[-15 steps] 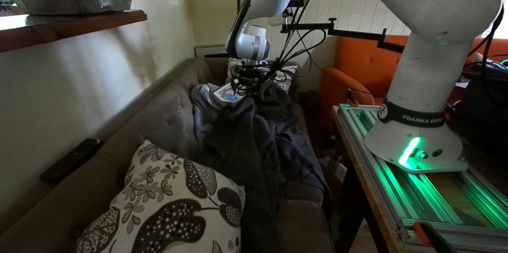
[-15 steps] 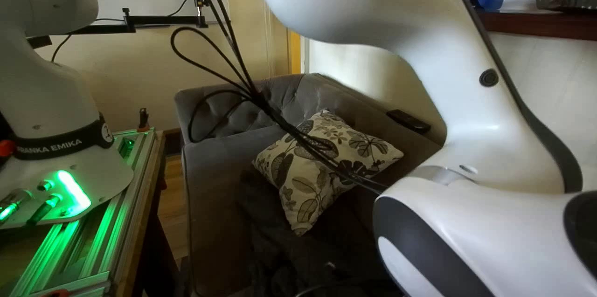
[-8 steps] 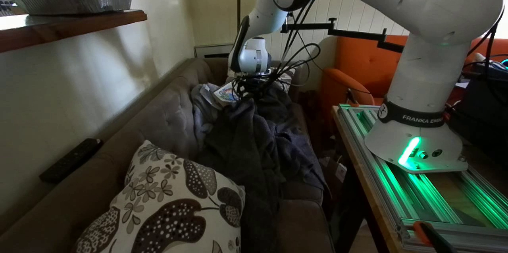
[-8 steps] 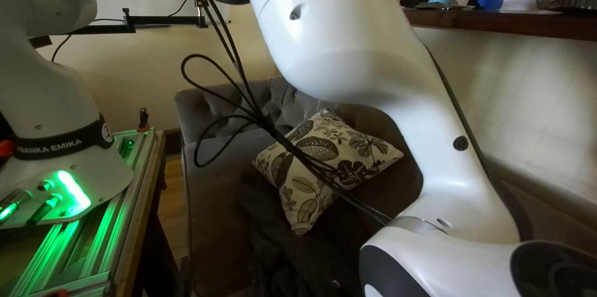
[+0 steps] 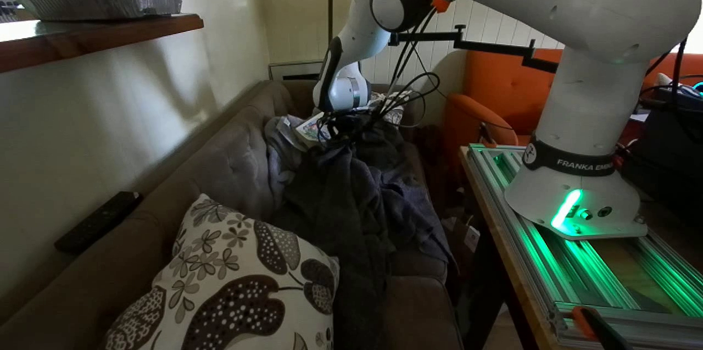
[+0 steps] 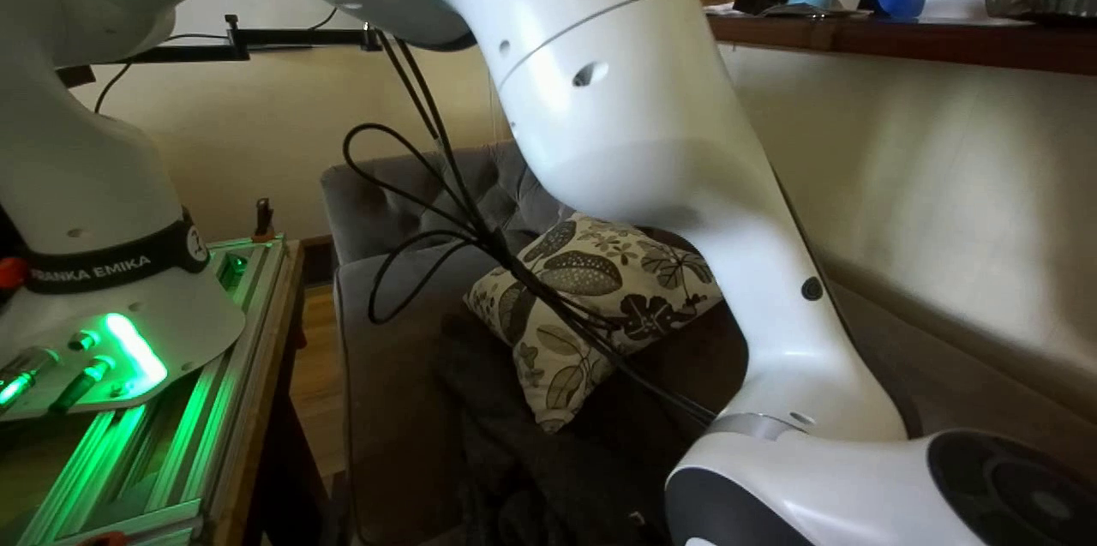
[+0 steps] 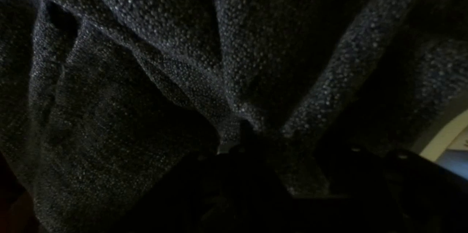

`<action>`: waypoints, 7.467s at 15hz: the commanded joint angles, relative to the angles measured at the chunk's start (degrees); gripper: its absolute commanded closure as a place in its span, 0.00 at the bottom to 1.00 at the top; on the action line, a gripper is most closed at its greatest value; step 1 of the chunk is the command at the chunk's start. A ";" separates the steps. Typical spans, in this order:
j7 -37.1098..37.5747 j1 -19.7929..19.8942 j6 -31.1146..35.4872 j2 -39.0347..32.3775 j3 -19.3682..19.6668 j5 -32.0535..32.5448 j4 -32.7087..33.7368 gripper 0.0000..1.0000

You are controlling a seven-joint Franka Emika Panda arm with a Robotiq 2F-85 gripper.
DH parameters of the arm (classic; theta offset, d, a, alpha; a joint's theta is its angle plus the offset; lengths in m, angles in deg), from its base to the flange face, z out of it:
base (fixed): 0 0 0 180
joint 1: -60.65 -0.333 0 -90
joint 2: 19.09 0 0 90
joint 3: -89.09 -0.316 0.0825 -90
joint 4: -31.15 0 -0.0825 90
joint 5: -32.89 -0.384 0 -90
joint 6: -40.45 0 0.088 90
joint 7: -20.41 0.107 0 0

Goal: Move the grey cloth to the left and place it over the white pillow.

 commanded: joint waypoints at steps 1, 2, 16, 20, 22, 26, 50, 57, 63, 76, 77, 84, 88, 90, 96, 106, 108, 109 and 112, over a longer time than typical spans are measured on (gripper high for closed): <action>2.21 0.52 -0.91 -1.46 0.02 3.65 2.15 0.84; 1.65 0.82 -0.94 -1.14 -0.41 4.13 1.82 0.92; -30.29 1.52 1.12 26.34 -18.26 4.57 -27.42 0.99; -36.37 -1.40 0.03 35.70 -22.14 5.21 -37.54 0.99; -38.22 -3.91 -0.21 39.97 -23.59 5.68 -42.10 0.99; -38.36 -6.02 -0.06 39.24 -24.59 3.80 -41.22 0.96; -23.53 -32.60 2.05 68.97 -23.32 42.58 -51.95 0.96; -22.07 -33.19 -3.03 71.12 -24.32 50.41 -47.84 0.99; -26.62 -38.33 -19.90 68.36 -32.20 57.51 -31.26 0.99; -50.29 -51.35 -42.58 51.04 -40.53 67.05 4.77 0.99; -52.82 -51.89 -41.82 49.57 -40.58 66.61 6.94 0.99; -69.19 -54.03 -37.15 42.63 -40.89 63.48 17.55 0.99; -77.97 -53.54 -33.03 39.52 -41.49 59.64 20.27 0.99; -81.39 -53.13 -30.44 37.79 -41.11 57.63 21.17 0.71; -83.28 -49.77 -30.33 37.02 -41.13 54.54 19.62 0.36; -63.14 -43.22 -28.84 48.66 -32.46 55.04 -2.60 0.00; -57.84 -41.42 -26.38 50.03 -31.51 54.26 -8.34 0.00; -54.77 -40.78 -25.44 50.55 -30.92 54.72 -10.98 0.00; -46.62 -38.77 -20.80 51.25 -29.42 53.77 -20.05 0.00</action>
